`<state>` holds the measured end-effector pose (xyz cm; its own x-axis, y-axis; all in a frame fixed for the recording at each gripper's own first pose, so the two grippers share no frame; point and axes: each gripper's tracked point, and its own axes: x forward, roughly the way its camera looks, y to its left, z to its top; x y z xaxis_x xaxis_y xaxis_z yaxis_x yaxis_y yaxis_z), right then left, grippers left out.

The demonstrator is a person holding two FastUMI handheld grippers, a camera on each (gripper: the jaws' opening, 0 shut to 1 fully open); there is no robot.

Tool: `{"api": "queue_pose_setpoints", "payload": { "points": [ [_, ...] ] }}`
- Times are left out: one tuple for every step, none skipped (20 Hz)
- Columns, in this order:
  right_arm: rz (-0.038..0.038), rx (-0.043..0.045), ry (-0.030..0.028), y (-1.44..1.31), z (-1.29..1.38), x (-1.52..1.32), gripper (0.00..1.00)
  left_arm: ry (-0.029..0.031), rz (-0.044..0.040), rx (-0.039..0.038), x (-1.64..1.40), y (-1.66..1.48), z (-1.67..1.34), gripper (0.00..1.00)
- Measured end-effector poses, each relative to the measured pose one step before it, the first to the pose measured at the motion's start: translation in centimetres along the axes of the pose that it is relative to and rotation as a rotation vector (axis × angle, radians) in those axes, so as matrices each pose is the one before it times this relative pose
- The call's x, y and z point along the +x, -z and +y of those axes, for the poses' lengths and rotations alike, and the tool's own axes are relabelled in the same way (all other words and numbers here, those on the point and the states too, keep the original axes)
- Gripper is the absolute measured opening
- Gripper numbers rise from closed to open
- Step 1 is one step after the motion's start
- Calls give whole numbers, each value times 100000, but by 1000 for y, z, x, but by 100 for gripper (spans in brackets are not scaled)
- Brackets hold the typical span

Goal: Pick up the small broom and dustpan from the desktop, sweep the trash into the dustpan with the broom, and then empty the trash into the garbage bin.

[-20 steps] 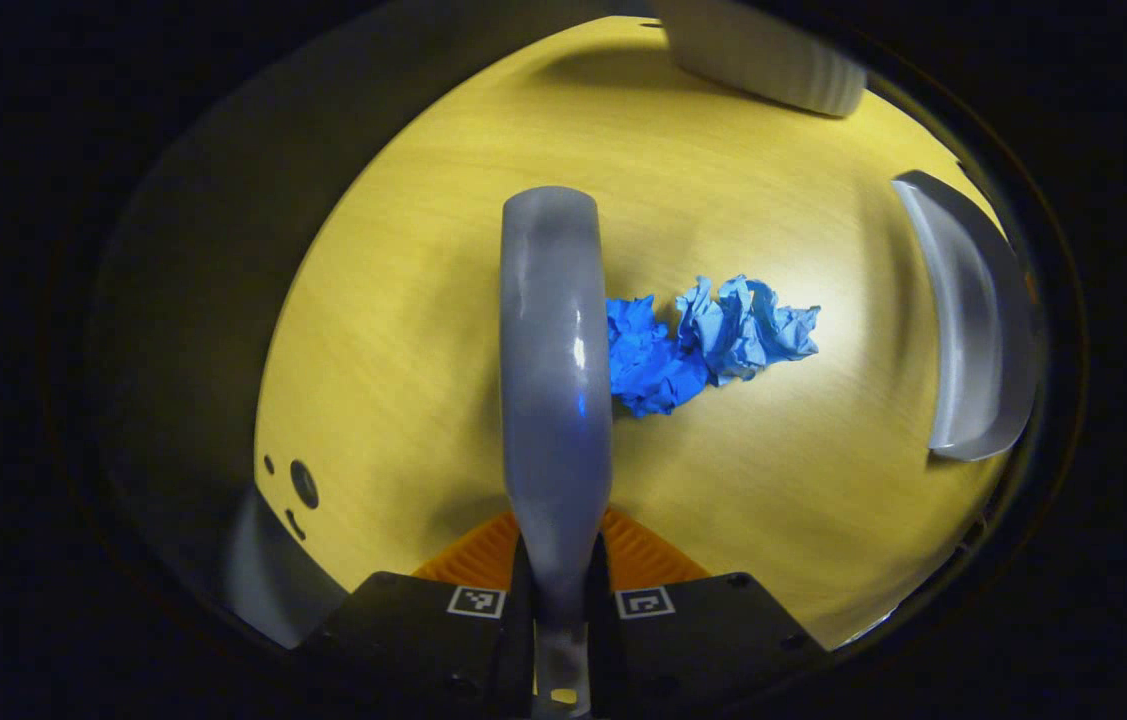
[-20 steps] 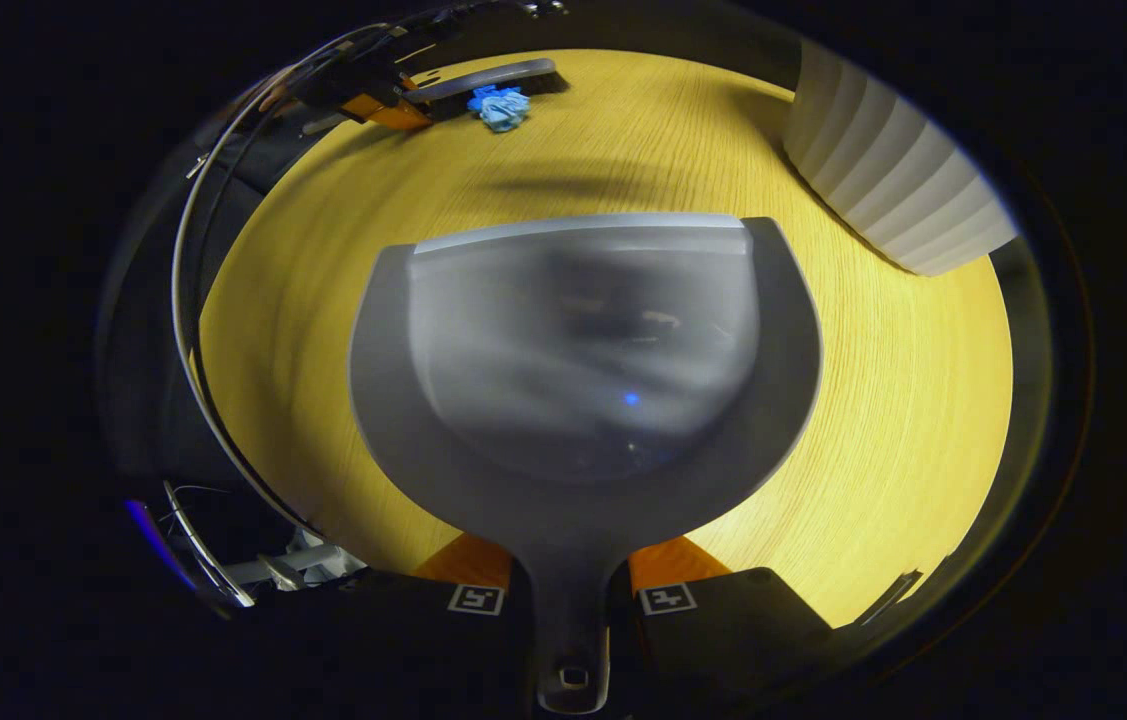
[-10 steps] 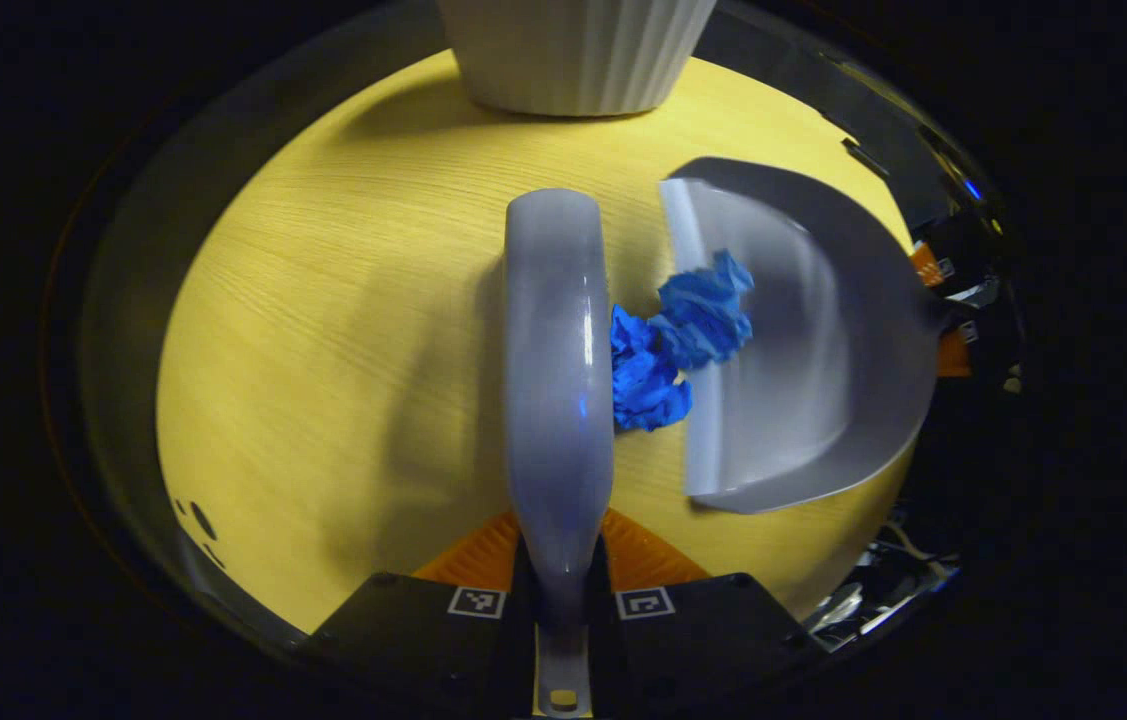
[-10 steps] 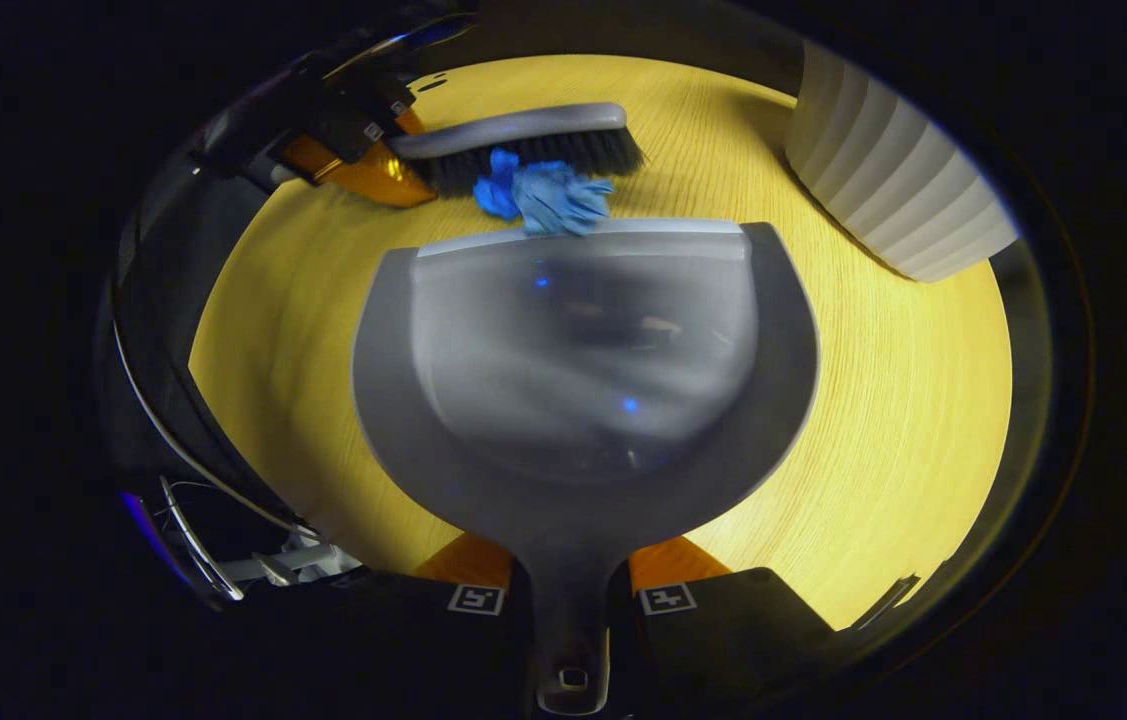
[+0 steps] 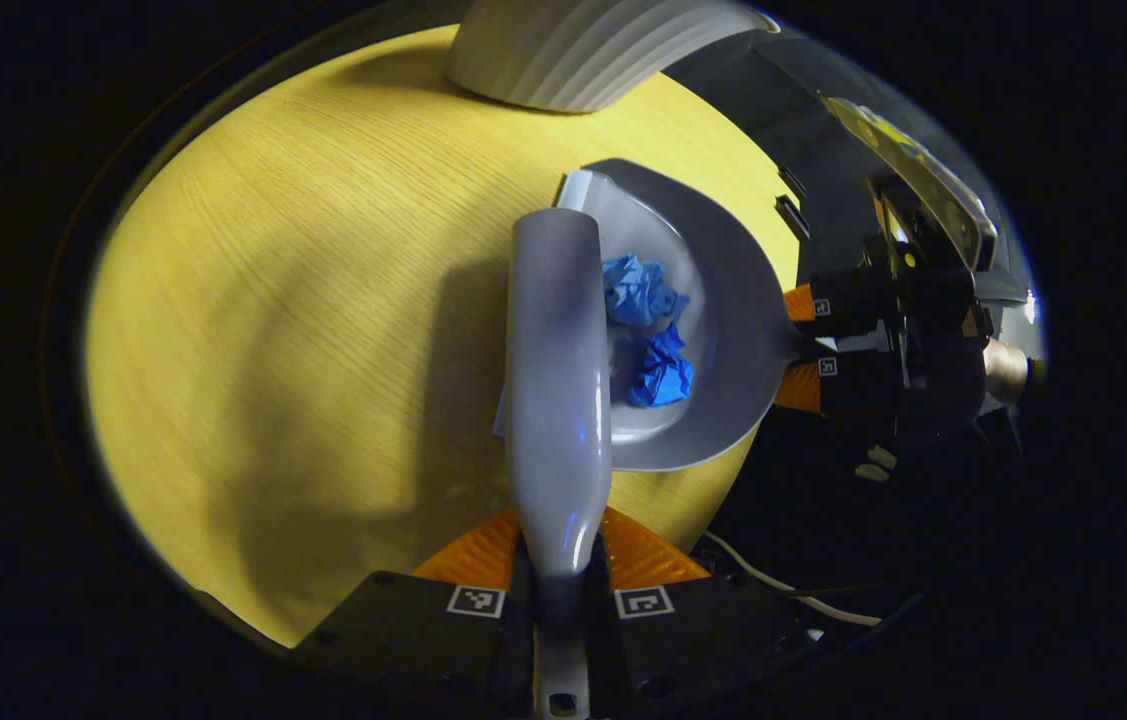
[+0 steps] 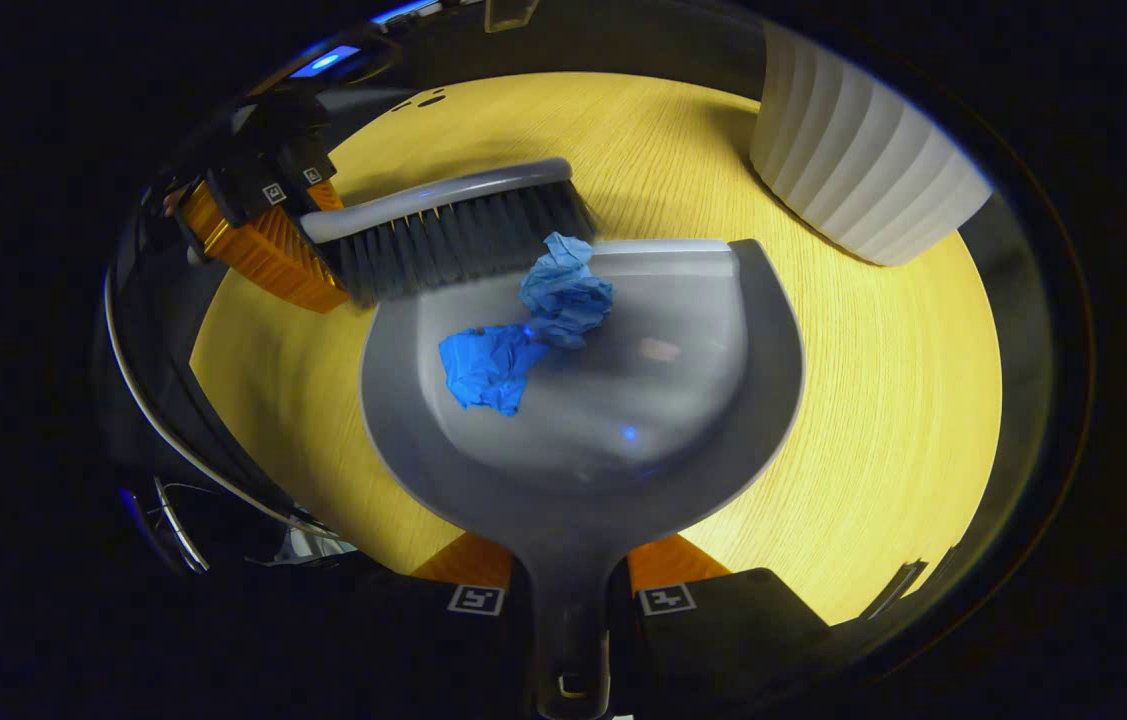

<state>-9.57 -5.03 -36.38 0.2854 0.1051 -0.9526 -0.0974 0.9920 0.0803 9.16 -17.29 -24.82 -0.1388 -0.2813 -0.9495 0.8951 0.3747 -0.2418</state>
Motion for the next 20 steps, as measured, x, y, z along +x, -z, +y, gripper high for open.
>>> {"api": "queue_pose_setpoints", "payload": {
  "points": [
    [-231,1466,-856,-14,15,-192,34,-2349,-3332,-2024,-406,-272,-236,26],
    [-297,1144,-445,-101,-156,51,34,-2647,-2970,-1328,-586,-171,-155,26],
    [-373,566,-9,-98,-296,145,34,-1894,-3365,-1310,-231,-40,-405,26],
    [-407,500,572,17,-148,105,34,-1012,-2718,-1734,-382,-69,-287,26],
    [-432,612,652,-104,316,-83,34,-1061,-2873,-2372,-274,75,42,25],
    [-498,1161,299,-75,199,-74,34,-442,-3331,-2840,-598,268,-91,26],
    [-283,1838,-460,81,164,50,34,-367,-4155,-3443,-994,618,-10,29],
    [997,1722,-949,120,175,-208,34,-113,-3689,-2633,-736,279,161,25],
    [1249,873,-583,-51,86,-511,34,-273,-3638,-2474,103,577,825,26],
    [-160,-49,432,-266,-200,-433,34,-1652,-3144,-1947,-221,508,579,25],
    [-478,-124,1025,-230,-57,-48,34,-1860,-2656,-951,232,913,809,25],
    [-221,433,1146,-117,-87,-357,34,-1669,-1535,-819,492,1132,811,25],
    [-469,1094,540,-204,42,-312,34,-1710,-1333,-1092,651,1206,909,25],
    [-430,1534,41,-339,-98,-457,34,-1560,-966,-1299,610,1135,717,26],
    [-119,1484,-66,13,-217,-581,34,-826,-434,-1639,397,894,656,25],
    [-234,1452,194,-254,-121,-562,34,-714,-294,-2064,223,899,361,25],
    [-95,911,127,-231,-163,-494,34,-431,-397,-1706,41,830,325,25],
    [169,676,6,-169,-169,-593,34,-566,-107,-1304,222,604,113,25],
    [-157,28,459,-285,-23,-489,34,-574,-136,-801,308,499,268,25],
    [-717,-875,1155,-428,-218,-483,34,394,-187,-650,173,287,-33,25]
  ]
}}
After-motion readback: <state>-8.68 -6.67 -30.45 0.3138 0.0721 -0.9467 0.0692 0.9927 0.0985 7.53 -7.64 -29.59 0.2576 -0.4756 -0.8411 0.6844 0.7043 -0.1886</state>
